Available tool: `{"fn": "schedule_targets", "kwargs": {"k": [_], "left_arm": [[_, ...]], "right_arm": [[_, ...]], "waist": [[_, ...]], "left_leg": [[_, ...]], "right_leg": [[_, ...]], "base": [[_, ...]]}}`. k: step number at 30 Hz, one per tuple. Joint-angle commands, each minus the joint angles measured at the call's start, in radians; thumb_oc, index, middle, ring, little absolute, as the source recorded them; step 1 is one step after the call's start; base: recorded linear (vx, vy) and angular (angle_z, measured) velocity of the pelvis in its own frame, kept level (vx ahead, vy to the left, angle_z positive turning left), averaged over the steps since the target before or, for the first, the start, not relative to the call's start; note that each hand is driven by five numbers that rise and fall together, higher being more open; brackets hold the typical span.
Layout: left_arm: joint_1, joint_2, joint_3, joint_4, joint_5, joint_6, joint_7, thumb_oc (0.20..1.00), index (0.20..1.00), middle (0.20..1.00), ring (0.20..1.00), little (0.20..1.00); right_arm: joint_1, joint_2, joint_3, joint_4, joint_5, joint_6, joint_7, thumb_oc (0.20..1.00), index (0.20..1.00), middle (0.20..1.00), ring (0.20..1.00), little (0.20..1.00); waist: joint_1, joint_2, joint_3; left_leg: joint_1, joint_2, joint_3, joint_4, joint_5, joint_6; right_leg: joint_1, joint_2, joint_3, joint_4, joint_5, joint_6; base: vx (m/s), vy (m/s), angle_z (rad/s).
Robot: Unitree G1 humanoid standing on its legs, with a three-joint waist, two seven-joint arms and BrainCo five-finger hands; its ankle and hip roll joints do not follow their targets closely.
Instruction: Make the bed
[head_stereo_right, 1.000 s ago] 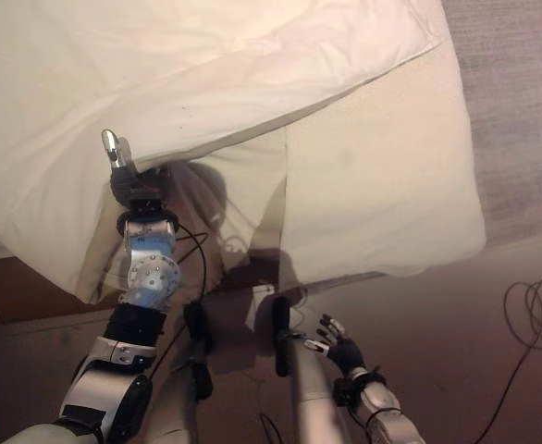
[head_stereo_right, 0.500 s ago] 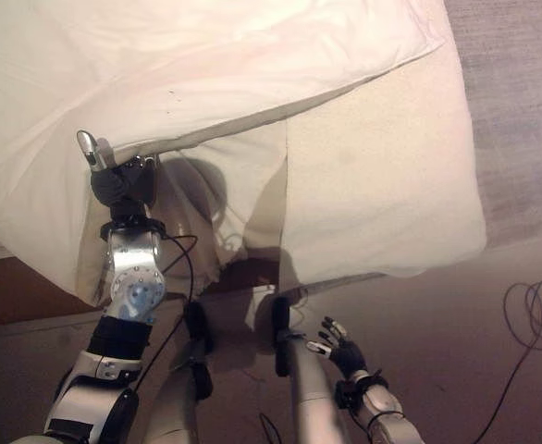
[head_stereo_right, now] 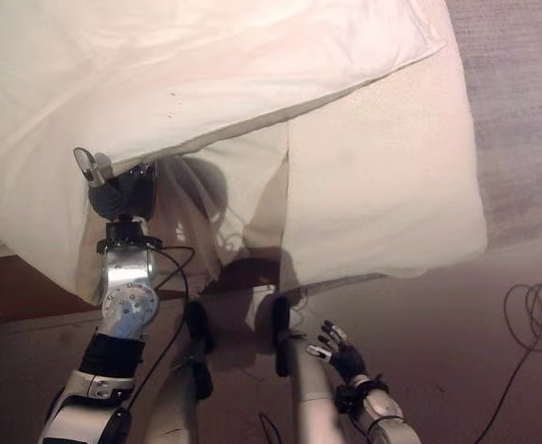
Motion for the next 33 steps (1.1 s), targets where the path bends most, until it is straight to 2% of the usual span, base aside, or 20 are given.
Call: {"fn": "schedule_targets", "kwargs": {"k": [1, 12, 19, 23, 24, 25, 28, 29, 30, 33], "left_arm": [[-0.02, 0.074, 0.039, -0.177, 0.038, -0.032, -0.112, 1.0, 1.0, 1.0, 1.0, 1.0], [0.092, 0.031, 0.055, -0.194, 0.027, 0.005, -0.151, 1.0, 1.0, 1.0, 1.0, 1.0], [0.103, 0.022, 0.045, -0.185, 0.035, -0.011, -0.136, 1.0, 1.0, 1.0, 1.0, 1.0], [0.073, 0.019, 0.028, -0.162, 0.091, -0.088, -0.014, 1.0, 1.0, 1.0, 1.0, 1.0], [0.073, 0.019, 0.028, -0.162, 0.091, -0.088, -0.013, 1.0, 1.0, 1.0, 1.0, 1.0], [0.053, 0.02, 0.021, -0.15, 0.121, -0.121, 0.052, 1.0, 1.0, 1.0, 1.0, 1.0], [0.024, 0.012, 0.022, -0.146, 0.183, -0.159, 0.155, 1.0, 1.0, 1.0, 1.0, 1.0], [0.002, 0.004, 0.025, -0.138, 0.225, -0.182, 0.222, 1.0, 1.0, 1.0, 1.0, 1.0], [0.002, 0.004, 0.025, -0.138, 0.225, -0.182, 0.223, 1.0, 1.0, 1.0, 1.0, 1.0], [-0.024, -0.007, 0.037, -0.138, 0.287, -0.205, 0.306, 1.0, 1.0, 1.0, 1.0, 1.0]], "right_arm": [[0.051, 0.002, -0.007, -0.048, -0.009, -0.053, 0.009, 1.0, 1.0, 1.0, 1.0, 1.0], [0.055, 0.008, -0.018, -0.065, -0.003, -0.063, 0.003, 1.0, 1.0, 1.0, 1.0, 1.0], [0.052, 0.008, -0.007, -0.064, -0.003, -0.065, -0.004, 1.0, 1.0, 1.0, 1.0, 1.0], [0.045, 0.004, 0.007, -0.067, 0.006, -0.063, -0.022, 1.0, 1.0, 1.0, 1.0, 1.0], [0.045, 0.004, 0.007, -0.067, 0.006, -0.063, -0.022, 1.0, 1.0, 1.0, 1.0, 1.0], [0.041, -0.001, 0.015, -0.07, 0.013, -0.06, -0.03, 1.0, 1.0, 1.0, 1.0, 1.0], [0.036, -0.009, 0.022, -0.075, 0.022, -0.06, -0.044, 1.0, 1.0, 1.0, 1.0, 1.0], [0.033, -0.012, 0.029, -0.075, 0.028, -0.058, -0.052, 1.0, 1.0, 1.0, 1.0, 1.0], [0.033, -0.012, 0.029, -0.075, 0.028, -0.058, -0.052, 1.0, 1.0, 1.0, 1.0, 1.0], [0.03, -0.018, 0.035, -0.081, 0.037, -0.053, -0.062, 1.0, 1.0, 1.0, 1.0, 1.0]], "waist": [[0.016, 0.008, -0.022], [0.03, 0.016, -0.007], [0.036, 0.019, -0.002], [0.037, 0.022, 0.001], [0.037, 0.022, 0.001], [0.035, 0.024, 0.002], [0.035, 0.028, 0.002], [0.035, 0.031, 0.0], [0.035, 0.031, 0.001], [0.036, 0.034, -0.002]], "left_leg": [[0.007, -0.042, 0.002, 0.122, -0.163, 0.049], [0.012, -0.045, -0.001, 0.12, -0.158, 0.05], [0.019, -0.045, -0.002, 0.114, -0.154, 0.05], [0.024, -0.043, -0.002, 0.112, -0.152, 0.052], [0.024, -0.043, -0.002, 0.112, -0.152, 0.052], [0.025, -0.043, -0.001, 0.113, -0.152, 0.052], [0.024, -0.045, -0.002, 0.113, -0.15, 0.052], [0.027, -0.046, -0.003, 0.109, -0.149, 0.052], [0.027, -0.046, -0.003, 0.109, -0.149, 0.052], [0.028, -0.047, -0.002, 0.108, -0.15, 0.053]], "right_leg": [[0.051, 0.002, 0.017, -0.164, 0.14, 0.129], [0.058, 0.0, 0.014, -0.166, 0.14, 0.125], [0.063, -0.001, 0.013, -0.166, 0.14, 0.123], [0.067, -0.001, 0.013, -0.165, 0.141, 0.123], [0.067, -0.001, 0.013, -0.165, 0.141, 0.123], [0.068, -0.004, 0.012, -0.165, 0.141, 0.123], [0.069, -0.005, 0.01, -0.164, 0.141, 0.124], [0.071, -0.006, 0.009, -0.165, 0.14, 0.124], [0.071, -0.006, 0.009, -0.165, 0.14, 0.124], [0.072, -0.006, 0.008, -0.163, 0.138, 0.125]], "base": [[0.0, 0.0, 0.0], [0.0, 0.0, 0.0], [0.0, 0.0, 0.0], [0.0, 0.0, 0.0], [0.0, 0.0, 0.0], [0.0, 0.0, 0.0], [0.0, 0.0, 0.0], [0.0, 0.0, 0.0], [0.0, 0.0, 0.0], [0.0, 0.0, 0.0]]}}
